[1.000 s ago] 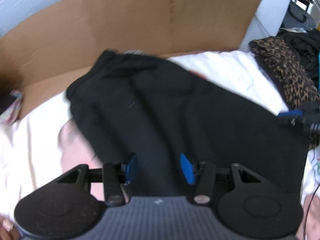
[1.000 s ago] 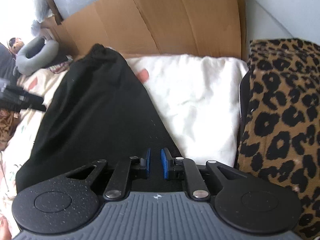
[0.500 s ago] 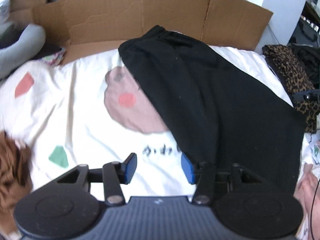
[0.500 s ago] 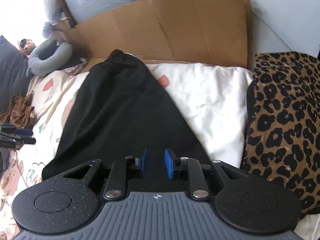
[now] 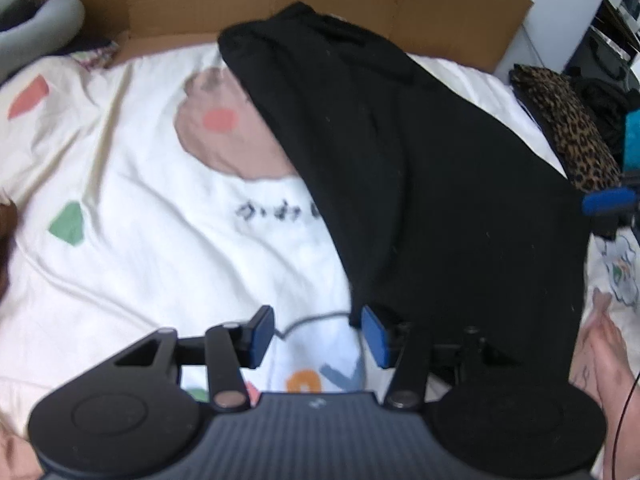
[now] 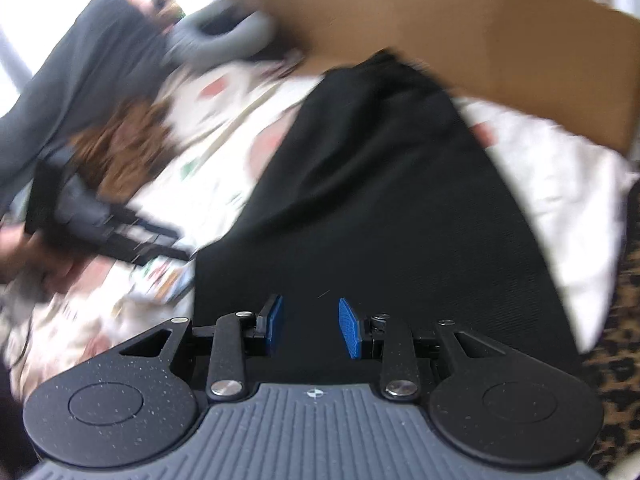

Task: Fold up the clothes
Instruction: 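Grasp the shorts' edge with the left gripper while the right gripper grasps the other side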

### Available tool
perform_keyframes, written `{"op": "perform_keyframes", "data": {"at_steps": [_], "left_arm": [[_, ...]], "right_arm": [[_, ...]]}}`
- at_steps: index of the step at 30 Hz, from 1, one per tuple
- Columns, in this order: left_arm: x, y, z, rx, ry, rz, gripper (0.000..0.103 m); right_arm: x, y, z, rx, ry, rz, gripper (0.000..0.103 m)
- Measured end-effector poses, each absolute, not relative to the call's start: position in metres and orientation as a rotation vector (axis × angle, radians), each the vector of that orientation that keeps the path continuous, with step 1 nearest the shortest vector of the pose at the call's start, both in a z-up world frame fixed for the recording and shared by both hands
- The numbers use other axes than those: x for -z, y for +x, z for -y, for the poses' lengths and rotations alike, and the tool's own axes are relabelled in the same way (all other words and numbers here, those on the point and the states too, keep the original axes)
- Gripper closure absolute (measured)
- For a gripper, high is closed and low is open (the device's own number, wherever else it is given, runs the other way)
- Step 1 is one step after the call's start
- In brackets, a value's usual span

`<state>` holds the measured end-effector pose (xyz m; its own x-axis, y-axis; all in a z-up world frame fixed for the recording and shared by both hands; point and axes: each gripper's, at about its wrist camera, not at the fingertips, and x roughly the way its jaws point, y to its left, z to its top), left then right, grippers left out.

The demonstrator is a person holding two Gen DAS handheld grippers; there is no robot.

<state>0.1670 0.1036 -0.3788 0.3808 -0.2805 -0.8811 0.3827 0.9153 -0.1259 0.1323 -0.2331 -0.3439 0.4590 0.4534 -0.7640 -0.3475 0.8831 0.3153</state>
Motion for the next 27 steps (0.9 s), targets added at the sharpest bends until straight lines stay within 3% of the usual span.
{"op": "perform_keyframes", "data": {"at_steps": [23, 24, 27], "left_arm": [[0.384, 0.157, -0.095, 0.435, 0.003, -1.030, 0.055], [0.384, 0.158, -0.094, 0.436, -0.001, -1.028, 0.055], [0.385, 0.159, -0.090, 0.446, -0.003, -1.025, 0.055]], "right_arm": [[0.397, 0.129, 0.143, -0.705, 0.104, -1.171, 0.066], [0.399, 0.129, 0.143, -0.701, 0.099, -1.175, 0.067], [0.397, 0.128, 0.146, -0.700, 0.102, -1.171, 0.087]]}}
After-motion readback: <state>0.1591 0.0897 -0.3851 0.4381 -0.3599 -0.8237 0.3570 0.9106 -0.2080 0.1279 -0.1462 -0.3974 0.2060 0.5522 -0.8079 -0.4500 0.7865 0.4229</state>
